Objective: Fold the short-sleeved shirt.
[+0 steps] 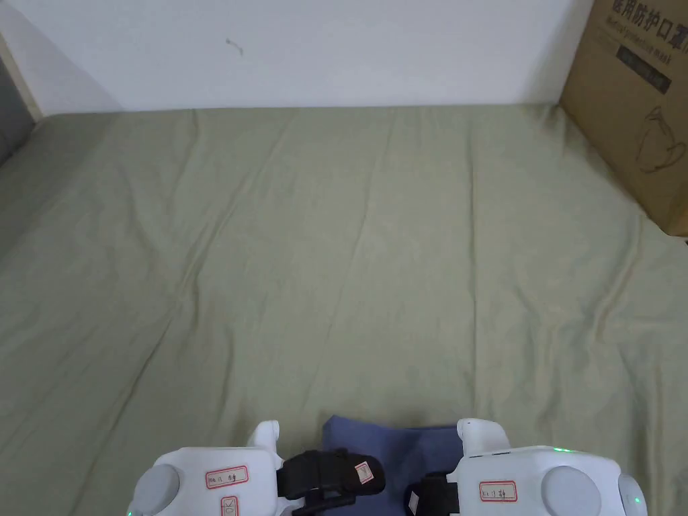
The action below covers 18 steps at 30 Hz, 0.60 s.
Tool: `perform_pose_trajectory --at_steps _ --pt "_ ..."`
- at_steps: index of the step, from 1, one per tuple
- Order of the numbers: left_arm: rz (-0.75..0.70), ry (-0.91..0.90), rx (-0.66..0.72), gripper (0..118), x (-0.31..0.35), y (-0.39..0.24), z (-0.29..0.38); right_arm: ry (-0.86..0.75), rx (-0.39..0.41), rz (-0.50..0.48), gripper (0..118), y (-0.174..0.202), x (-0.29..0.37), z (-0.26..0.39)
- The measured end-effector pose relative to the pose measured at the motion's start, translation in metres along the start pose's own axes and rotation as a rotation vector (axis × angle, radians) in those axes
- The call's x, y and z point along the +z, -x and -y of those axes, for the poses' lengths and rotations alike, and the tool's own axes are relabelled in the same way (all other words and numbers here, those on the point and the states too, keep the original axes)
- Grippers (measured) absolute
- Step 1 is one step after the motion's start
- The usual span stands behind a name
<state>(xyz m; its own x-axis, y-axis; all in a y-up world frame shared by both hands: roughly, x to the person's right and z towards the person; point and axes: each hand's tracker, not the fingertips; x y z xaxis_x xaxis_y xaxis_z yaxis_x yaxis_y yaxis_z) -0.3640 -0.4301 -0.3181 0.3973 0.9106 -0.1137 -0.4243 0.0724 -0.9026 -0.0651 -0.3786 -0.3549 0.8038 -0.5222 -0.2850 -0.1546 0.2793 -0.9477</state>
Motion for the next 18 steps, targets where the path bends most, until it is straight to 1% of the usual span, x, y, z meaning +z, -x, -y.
perform_pose_trajectory --at_steps 1,2,3,4,5,7,9,11,12,14,16,18 --pt "-0.008 -0.006 0.000 62 -0.001 0.001 -0.001 0.000 -0.003 -0.003 0 0.000 0.000 0.000" --pt "-0.109 -0.004 -0.011 24 -0.005 0.003 -0.002 0.000 -0.008 0.001 0 -0.001 0.002 0.000" --pt "-0.196 -0.004 0.006 23 -0.009 0.008 0.000 -0.003 -0.015 0.007 0 -0.001 0.004 0.000" --pt "-0.088 0.001 0.034 23 -0.008 0.009 0.003 -0.005 -0.013 0.003 0 -0.002 0.006 0.000" --pt "-0.017 -0.013 0.061 23 -0.002 0.009 0.004 -0.005 -0.013 0.002 0 -0.002 0.008 0.000" --pt "-0.074 -0.005 0.016 23 0.006 0.001 0.005 -0.007 -0.013 -0.004 0 -0.001 0.013 0.001" --pt "-0.121 0.004 -0.045 23 0.023 0.007 -0.001 -0.018 0.002 0.011 0 0.004 0.017 0.001" --pt "-0.136 -0.014 -0.048 22 0.050 0.005 -0.008 -0.023 0.016 0.014 0 0.011 0.019 0.000" --pt "-0.186 -0.031 -0.075 22 0.071 -0.006 -0.009 -0.026 0.024 0.006 0 0.013 0.020 0.000" --pt "-0.302 -0.072 -0.127 22 0.118 -0.006 -0.018 -0.040 0.032 0.001 0 0.019 0.021 -0.001" --pt "-0.432 -0.133 -0.091 22 0.169 0.009 -0.037 -0.049 0.043 -0.006 0 0.021 0.019 -0.002" --pt "-0.653 -0.170 -0.120 22 0.218 0.014 -0.053 -0.045 0.041 -0.002 0 0.021 0.014 -0.004"
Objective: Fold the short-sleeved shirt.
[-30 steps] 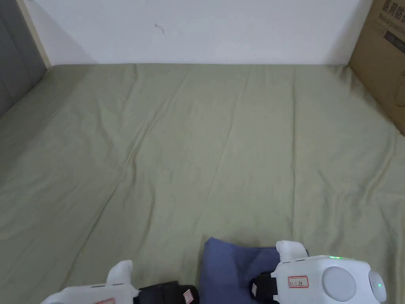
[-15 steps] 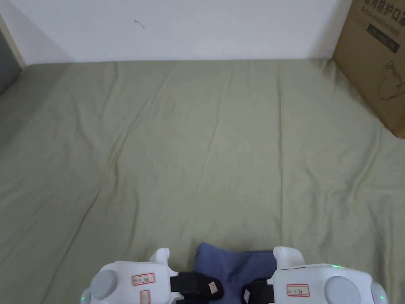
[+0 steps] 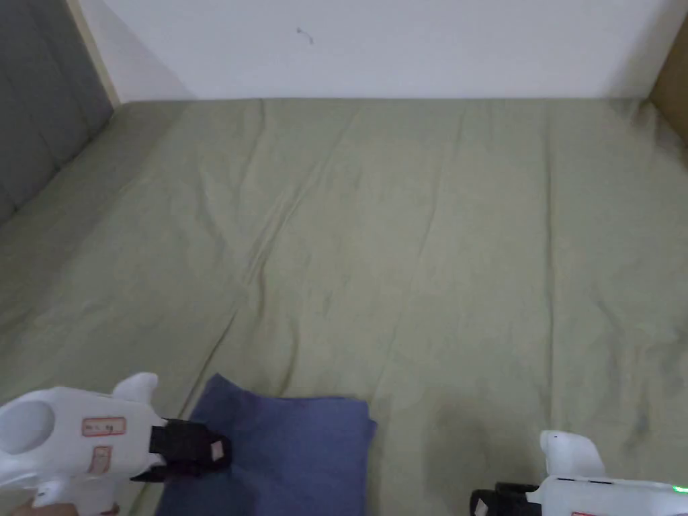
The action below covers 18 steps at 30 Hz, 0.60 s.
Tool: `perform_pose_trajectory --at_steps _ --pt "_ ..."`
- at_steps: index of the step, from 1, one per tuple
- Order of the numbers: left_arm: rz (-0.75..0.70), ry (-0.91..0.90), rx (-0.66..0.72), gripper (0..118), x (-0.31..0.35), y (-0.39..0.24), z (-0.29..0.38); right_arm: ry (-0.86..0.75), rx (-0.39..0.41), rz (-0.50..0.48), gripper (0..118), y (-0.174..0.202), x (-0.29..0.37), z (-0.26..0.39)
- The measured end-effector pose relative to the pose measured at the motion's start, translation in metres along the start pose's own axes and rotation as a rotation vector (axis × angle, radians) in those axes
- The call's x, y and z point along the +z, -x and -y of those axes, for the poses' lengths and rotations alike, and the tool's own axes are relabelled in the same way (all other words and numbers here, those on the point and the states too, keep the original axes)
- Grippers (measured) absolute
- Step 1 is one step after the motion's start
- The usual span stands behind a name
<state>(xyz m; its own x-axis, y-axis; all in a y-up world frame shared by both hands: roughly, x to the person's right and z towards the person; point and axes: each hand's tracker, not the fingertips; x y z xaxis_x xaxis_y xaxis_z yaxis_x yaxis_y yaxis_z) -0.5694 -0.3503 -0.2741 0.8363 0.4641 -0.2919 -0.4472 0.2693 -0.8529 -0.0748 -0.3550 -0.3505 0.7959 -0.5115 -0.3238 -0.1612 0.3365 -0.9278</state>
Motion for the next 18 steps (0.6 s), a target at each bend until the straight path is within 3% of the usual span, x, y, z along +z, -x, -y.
perform_pose_trajectory --at_steps 3,6,10,12,14,18 --pt "-0.231 -0.024 0.001 22 0.044 0.036 -0.028 0.008 -0.038 -0.004 0 -0.002 -0.004 0.001" --pt "-0.447 -0.036 -0.010 22 0.074 0.067 -0.050 0.022 -0.136 -0.091 0 -0.005 -0.007 -0.001" --pt "-0.824 -0.062 -0.174 23 0.079 0.087 -0.068 0.033 -0.093 -0.032 0 -0.002 -0.015 -0.002" --pt "-0.921 -0.074 -0.238 60 0.079 0.094 -0.070 0.038 -0.081 -0.036 0 0.002 -0.014 -0.002" --pt "-1.002 -0.072 -0.264 112 0.077 0.097 -0.070 0.038 -0.088 -0.041 0 0.002 -0.013 -0.002" --pt "-0.957 -0.141 -0.175 112 0.085 0.099 -0.066 0.039 -0.088 -0.027 0 -0.001 -0.012 -0.002"
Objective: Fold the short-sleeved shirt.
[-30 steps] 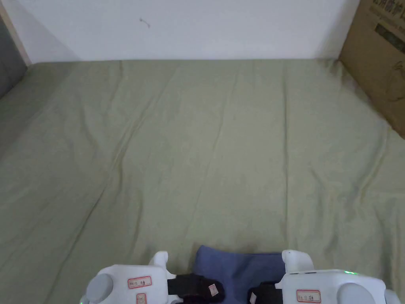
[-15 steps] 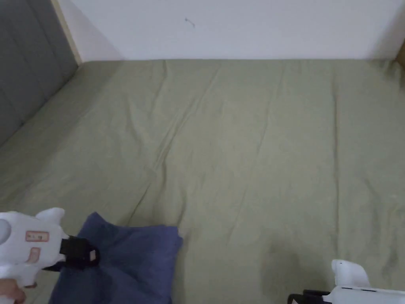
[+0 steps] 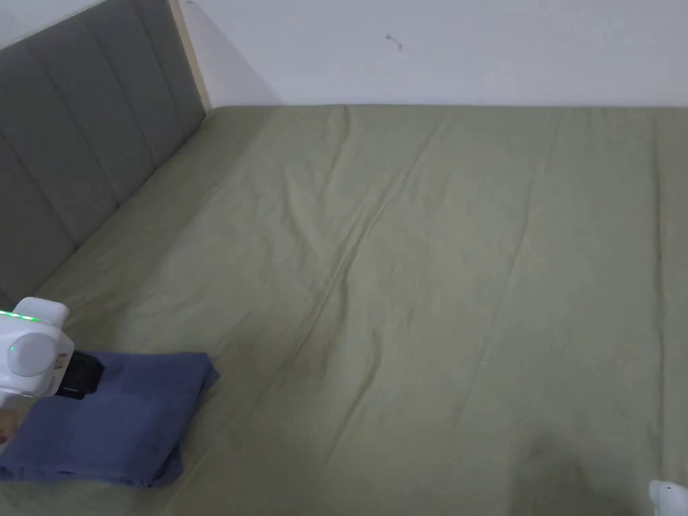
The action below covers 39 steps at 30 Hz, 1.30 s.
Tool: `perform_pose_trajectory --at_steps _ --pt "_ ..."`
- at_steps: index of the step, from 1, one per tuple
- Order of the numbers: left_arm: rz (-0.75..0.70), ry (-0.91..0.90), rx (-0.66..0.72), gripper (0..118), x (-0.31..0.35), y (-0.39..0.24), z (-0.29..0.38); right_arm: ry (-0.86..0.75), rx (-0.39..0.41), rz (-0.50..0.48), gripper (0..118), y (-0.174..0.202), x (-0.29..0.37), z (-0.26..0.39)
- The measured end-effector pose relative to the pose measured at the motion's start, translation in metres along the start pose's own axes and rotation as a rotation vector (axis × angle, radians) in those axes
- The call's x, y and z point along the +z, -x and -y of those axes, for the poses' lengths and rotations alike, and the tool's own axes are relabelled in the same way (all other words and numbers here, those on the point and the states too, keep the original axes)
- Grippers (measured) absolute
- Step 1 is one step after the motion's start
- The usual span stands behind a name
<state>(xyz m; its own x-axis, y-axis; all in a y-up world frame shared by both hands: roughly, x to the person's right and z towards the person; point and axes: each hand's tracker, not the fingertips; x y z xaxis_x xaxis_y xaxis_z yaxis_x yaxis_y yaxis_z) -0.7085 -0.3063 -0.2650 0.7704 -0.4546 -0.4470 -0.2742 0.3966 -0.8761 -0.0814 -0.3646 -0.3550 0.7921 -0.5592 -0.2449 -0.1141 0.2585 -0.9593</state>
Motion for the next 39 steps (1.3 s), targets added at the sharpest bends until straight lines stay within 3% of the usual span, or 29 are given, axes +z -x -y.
perform_pose_trajectory --at_steps 2,3,4,5,6,14,18,22,25,30,34,39 --pt "0.003 0.004 0.022 106 0.005 -0.002 0.003 -0.004 -0.004 -0.002 0 0.000 0.003 0.001" --pt "0.026 0.004 0.044 92 0.011 -0.004 0.005 -0.007 -0.006 -0.004 0 0.001 0.005 0.002" --pt "0.064 -0.009 0.064 65 0.016 -0.006 0.008 -0.011 -0.007 -0.005 0 0.001 0.007 0.002" --pt "0.111 -0.027 0.087 13 0.024 -0.010 0.012 -0.016 -0.004 -0.004 0 0.001 0.008 0.002" --pt "0.151 -0.045 0.117 0 0.032 -0.017 0.018 -0.022 0.000 0.003 0 -0.002 0.010 0.002" --pt "0.276 -0.197 0.140 0 0.124 -0.085 0.050 -0.091 0.018 -0.006 0 -0.006 0.034 0.004" --pt "0.317 -0.357 0.172 0 0.185 -0.121 0.064 -0.209 0.040 0.024 0 -0.002 0.058 0.007" --pt "0.346 -0.507 0.176 0 0.251 -0.164 0.077 -0.381 0.187 0.169 0 0.019 0.089 0.009" --pt "0.380 -0.623 0.158 0 0.290 -0.195 0.084 -0.527 0.229 0.215 0 0.034 0.117 0.011" --pt "0.440 -0.790 0.156 0 0.344 -0.229 0.095 -0.824 0.365 0.328 0 0.059 0.158 0.022" --pt "0.416 -0.912 0.196 0 0.370 -0.246 0.105 -0.989 0.382 0.388 0 0.070 0.180 0.033" --pt "0.449 -0.965 0.228 0 0.394 -0.252 0.118 -1.117 0.471 0.466 0 0.096 0.199 0.053"
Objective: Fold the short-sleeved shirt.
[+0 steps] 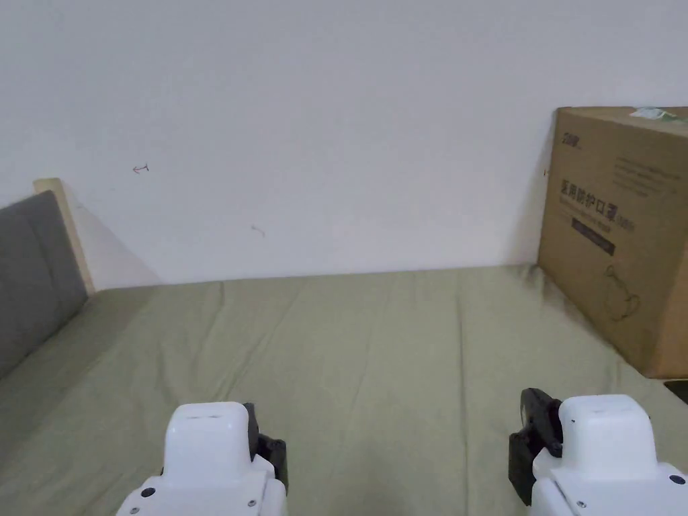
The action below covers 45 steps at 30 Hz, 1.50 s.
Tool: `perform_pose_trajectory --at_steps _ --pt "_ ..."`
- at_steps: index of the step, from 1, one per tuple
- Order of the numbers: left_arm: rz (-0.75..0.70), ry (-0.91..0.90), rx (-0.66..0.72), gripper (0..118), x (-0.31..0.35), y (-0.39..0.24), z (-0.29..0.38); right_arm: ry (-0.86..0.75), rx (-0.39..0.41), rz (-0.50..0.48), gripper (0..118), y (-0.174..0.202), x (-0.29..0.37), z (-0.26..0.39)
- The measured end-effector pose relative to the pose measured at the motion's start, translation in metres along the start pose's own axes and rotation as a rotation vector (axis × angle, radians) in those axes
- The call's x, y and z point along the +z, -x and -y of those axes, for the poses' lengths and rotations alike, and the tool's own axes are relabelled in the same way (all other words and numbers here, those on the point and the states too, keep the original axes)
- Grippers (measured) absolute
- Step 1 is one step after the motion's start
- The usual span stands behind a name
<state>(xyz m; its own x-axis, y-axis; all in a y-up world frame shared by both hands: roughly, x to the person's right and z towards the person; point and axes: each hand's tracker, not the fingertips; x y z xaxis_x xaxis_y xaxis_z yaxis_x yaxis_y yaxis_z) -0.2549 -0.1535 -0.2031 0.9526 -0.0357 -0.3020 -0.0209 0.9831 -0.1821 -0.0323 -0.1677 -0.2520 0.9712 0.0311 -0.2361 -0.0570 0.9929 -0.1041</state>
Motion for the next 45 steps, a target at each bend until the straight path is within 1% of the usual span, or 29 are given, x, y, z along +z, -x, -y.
perform_pose_trajectory --at_steps 2,3,6,7,10,11,14,23,24,25,26,27,28,29,30,31,32,34,36,39,43,45 --pt "0.008 -0.029 -0.034 0 0.006 -0.005 -0.001 -0.020 0.014 -0.014 0 0.003 0.007 -0.004" --pt "-0.009 -0.036 -0.052 0 0.009 -0.008 -0.002 -0.024 0.018 -0.012 0 0.005 0.010 -0.007" --pt "-0.021 -0.056 -0.055 0 0.018 -0.009 -0.004 -0.049 0.049 0.002 0 0.012 0.014 -0.012" --pt "-0.017 -0.068 -0.055 0 0.020 -0.009 -0.004 -0.049 0.047 0.001 0 0.003 0.008 -0.009" --pt "-0.036 -0.089 -0.067 0 0.022 -0.009 -0.008 -0.036 0.010 -0.008 0 0.000 0.006 -0.012" --pt "-0.041 -0.089 -0.062 0 0.023 -0.008 -0.008 -0.034 0.010 -0.011 0 -0.005 0.002 -0.009" --pt "-0.043 -0.077 -0.035 0 0.020 -0.005 -0.009 -0.033 0.018 -0.005 0 -0.006 0.000 -0.008" --pt "-0.063 -0.071 -0.025 0 0.012 -0.005 -0.004 -0.019 0.013 -0.007 0 0.000 -0.001 -0.011" --pt "-0.067 -0.075 -0.031 5 0.011 -0.005 -0.004 -0.015 0.012 -0.005 0 0.001 -0.002 -0.011" --pt "-0.070 -0.077 -0.034 14 0.011 -0.004 -0.004 -0.014 0.012 -0.004 2 0.001 -0.002 -0.011" --pt "-0.075 -0.077 -0.035 34 0.010 -0.004 -0.004 -0.013 0.012 -0.003 9 0.001 -0.003 -0.011" --pt "-0.073 -0.073 -0.036 51 0.009 -0.003 -0.004 -0.010 0.011 -0.001 17 0.001 -0.003 -0.011" --pt "-0.066 -0.067 -0.027 69 0.008 -0.001 -0.004 -0.006 0.007 -0.003 29 0.000 -0.004 -0.011" --pt "-0.048 -0.072 0.009 94 0.009 0.001 -0.004 0.002 -0.001 -0.012 56 0.000 -0.005 -0.012" --pt "-0.034 -0.074 0.021 110 0.010 0.002 -0.004 0.010 -0.011 -0.015 83 -0.001 -0.005 -0.012" --pt "-0.030 -0.072 0.020 117 0.008 0.003 -0.004 0.016 -0.018 -0.018 104 0.000 -0.006 -0.012" --pt "-0.028 -0.073 0.020 118 0.008 0.002 -0.004 0.023 -0.023 -0.017 115 0.000 -0.007 -0.013" --pt "-0.030 -0.097 0.025 118 0.011 0.003 -0.003 0.013 -0.024 -0.018 116 0.001 -0.006 -0.012" --pt "-0.008 -0.096 0.017 118 0.010 0.003 -0.004 -0.015 0.000 0.004 116 0.004 -0.003 -0.012" --pt "0.010 -0.084 -0.023 118 0.008 0.002 -0.004 -0.007 0.031 0.013 116 0.005 -0.006 -0.012" --pt "-0.026 -0.025 -0.070 118 0.004 -0.003 -0.005 -0.015 0.014 0.022 116 0.003 -0.006 -0.011" --pt "-0.005 -0.032 -0.063 118 0.005 0.000 -0.005 -0.014 0.004 0.022 116 0.002 -0.006 -0.013"
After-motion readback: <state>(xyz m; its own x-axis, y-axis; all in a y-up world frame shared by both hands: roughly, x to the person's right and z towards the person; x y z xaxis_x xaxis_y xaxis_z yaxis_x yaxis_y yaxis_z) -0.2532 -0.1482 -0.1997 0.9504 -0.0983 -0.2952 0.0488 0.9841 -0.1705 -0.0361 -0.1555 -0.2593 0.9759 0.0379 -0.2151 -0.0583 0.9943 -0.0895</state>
